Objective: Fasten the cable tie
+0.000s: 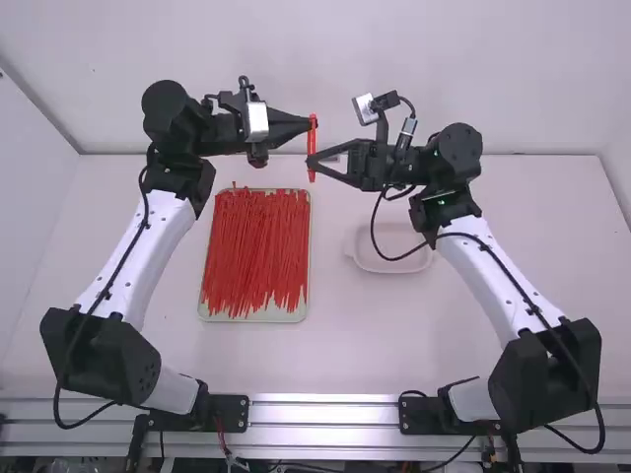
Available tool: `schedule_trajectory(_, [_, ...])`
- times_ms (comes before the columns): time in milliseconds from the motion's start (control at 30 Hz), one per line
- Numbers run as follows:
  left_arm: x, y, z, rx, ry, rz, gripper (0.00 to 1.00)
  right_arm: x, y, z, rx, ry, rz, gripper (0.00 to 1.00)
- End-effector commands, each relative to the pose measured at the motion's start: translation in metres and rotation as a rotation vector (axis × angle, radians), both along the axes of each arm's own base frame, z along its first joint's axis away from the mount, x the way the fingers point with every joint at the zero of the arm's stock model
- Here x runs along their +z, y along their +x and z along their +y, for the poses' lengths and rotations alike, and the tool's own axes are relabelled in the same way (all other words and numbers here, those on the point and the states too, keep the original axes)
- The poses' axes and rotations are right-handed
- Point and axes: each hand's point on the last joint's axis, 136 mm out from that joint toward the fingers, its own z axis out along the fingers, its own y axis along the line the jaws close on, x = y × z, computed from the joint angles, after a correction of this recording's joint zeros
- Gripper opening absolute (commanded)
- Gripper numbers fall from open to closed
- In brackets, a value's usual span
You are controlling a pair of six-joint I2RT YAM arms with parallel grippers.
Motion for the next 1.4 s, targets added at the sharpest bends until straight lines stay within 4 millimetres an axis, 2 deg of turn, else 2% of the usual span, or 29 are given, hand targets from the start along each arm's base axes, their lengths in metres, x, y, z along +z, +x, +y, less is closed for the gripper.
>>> schedule_trajectory(0, [0.000, -0.006, -0.002, -0.023, 0.005, -0.011, 0.02, 0.009, -0.002, -0.002, -0.005, 0.011, -0.022, 0.00])
schedule_trajectory(167, [-0.002, -0.006, -0.002, -0.025, 0.007, 0.006, 0.02, 0.012, -0.001, -0.002, -0.019, 0.022, -0.025, 0.00])
schedule_trajectory(367, [-0.008, -0.018, -0.004, -0.098, 0.035, 0.000, 0.02, 0.022, -0.004, -0.005, -0.020, 0.047, -0.057, 0.00])
schedule_trajectory(500, [-0.011, -0.018, -0.004, -0.103, 0.038, 0.032, 0.02, 0.025, 0.003, -0.011, -0.055, 0.060, -0.051, 0.00])
schedule_trajectory(667, [-0.013, -0.040, -0.011, -0.222, 0.063, 0.005, 0.03, 0.027, 0.011, -0.015, -0.095, 0.075, -0.047, 0.00])
schedule_trajectory(933, [-0.015, -0.052, -0.028, -0.275, 0.064, 0.023, 0.02, 0.032, 0.022, -0.020, -0.157, 0.101, -0.062, 0.00])
schedule_trajectory(1200, [-0.017, -0.052, -0.029, -0.280, 0.067, 0.047, 0.02, 0.034, 0.027, -0.022, -0.184, 0.113, -0.062, 0.00])
schedule_trajectory(1367, [-0.019, -0.051, -0.028, -0.277, 0.068, 0.066, 0.02, 0.035, 0.035, -0.030, -0.219, 0.119, -0.057, 0.00])
